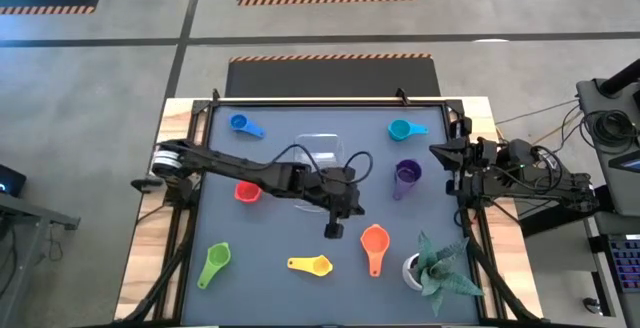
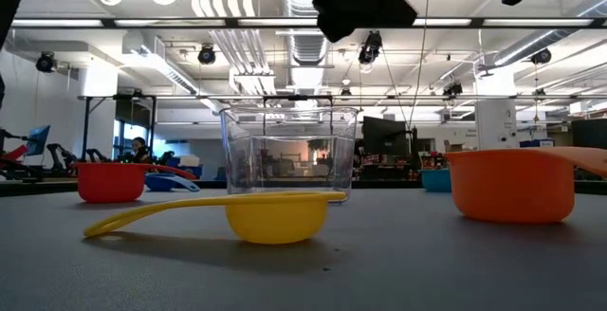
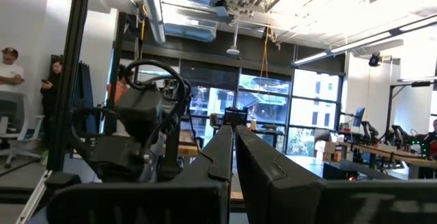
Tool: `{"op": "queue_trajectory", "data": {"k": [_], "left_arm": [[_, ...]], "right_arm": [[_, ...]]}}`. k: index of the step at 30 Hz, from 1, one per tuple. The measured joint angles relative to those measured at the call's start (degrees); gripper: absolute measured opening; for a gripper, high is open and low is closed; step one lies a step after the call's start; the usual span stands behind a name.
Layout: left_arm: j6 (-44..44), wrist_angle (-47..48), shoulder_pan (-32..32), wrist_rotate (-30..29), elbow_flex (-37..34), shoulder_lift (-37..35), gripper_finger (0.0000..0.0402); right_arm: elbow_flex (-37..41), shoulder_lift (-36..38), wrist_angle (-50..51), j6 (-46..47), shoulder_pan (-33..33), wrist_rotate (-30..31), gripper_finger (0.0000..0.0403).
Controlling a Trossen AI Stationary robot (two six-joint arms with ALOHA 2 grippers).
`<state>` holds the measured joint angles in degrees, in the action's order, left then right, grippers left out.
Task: Nest measuring cups in basket
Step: Stack the orange measuring cup on top of the purple measuring cup
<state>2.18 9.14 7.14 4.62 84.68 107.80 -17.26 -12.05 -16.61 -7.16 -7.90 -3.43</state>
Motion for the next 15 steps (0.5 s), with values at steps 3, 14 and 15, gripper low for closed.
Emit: {"op": "queue_trajectory", "data": {"k": [3,14,15], "left_arm": [[-1.2,-1.2,0.3,0.0,0.0,1.1,0.0000],[-5.7,-7.6,0.6,-0.1,-0.1,5.3,0.0000],[-5.7,-7.8,0.6,-0.1,-0.1,5.5,0.0000]], "right_arm": [[0.0,0.0,0.0,0.0,0.0,0.0,0.0009],[0.0,0.0,0.0,-0.3,0.0,0.0,0.0009],[0.0,0.0,0.0,-0.4,0.0,0.0,0.0009]]}}
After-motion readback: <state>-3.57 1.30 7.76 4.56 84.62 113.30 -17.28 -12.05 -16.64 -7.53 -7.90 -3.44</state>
